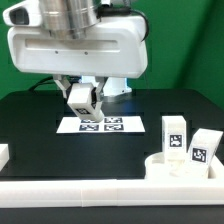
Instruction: Assemble stool
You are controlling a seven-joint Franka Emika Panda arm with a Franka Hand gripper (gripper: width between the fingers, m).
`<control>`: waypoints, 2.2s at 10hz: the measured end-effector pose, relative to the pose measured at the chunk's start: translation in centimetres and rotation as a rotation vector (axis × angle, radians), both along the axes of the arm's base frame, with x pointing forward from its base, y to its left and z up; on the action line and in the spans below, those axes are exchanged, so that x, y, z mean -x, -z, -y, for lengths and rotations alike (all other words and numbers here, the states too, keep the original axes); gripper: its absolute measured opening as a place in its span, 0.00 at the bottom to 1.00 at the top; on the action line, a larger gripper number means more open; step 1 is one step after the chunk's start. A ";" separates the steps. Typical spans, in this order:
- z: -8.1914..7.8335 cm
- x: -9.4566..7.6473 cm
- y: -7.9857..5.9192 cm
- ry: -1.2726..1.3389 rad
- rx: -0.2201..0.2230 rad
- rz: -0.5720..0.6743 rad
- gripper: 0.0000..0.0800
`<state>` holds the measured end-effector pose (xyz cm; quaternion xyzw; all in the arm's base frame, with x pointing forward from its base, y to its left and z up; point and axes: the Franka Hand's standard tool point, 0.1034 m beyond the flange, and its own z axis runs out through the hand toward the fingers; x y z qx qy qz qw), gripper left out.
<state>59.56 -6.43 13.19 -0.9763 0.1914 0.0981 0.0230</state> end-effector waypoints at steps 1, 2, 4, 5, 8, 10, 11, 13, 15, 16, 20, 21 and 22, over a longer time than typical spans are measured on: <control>0.1 -0.5 0.2 0.001 0.027 0.083 0.41; 0.0 -0.4 0.4 0.000 0.040 0.124 0.41; -0.2 -1.1 0.5 -0.009 0.084 0.249 0.41; -0.9 -2.0 0.2 0.002 0.107 0.326 0.41; -4.6 -3.4 -0.7 0.002 0.117 0.406 0.41; -6.5 -4.0 -0.8 -0.002 0.114 0.423 0.41; -6.2 -3.8 -0.5 0.000 0.121 0.433 0.41; -6.2 -3.9 -0.5 0.000 0.120 0.433 0.41; -7.4 -4.4 -0.3 -0.054 0.166 0.557 0.41; -8.3 -4.1 0.2 -0.118 0.175 0.501 0.41; -8.6 -4.8 0.5 -0.164 0.191 0.491 0.41; -8.6 -4.8 0.6 -0.165 0.191 0.490 0.41; -8.7 -4.8 0.6 -0.165 0.191 0.489 0.41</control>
Offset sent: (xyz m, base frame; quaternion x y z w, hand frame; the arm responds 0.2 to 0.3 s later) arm 0.0000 0.0000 0.0000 0.0000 0.1296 0.0000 0.9916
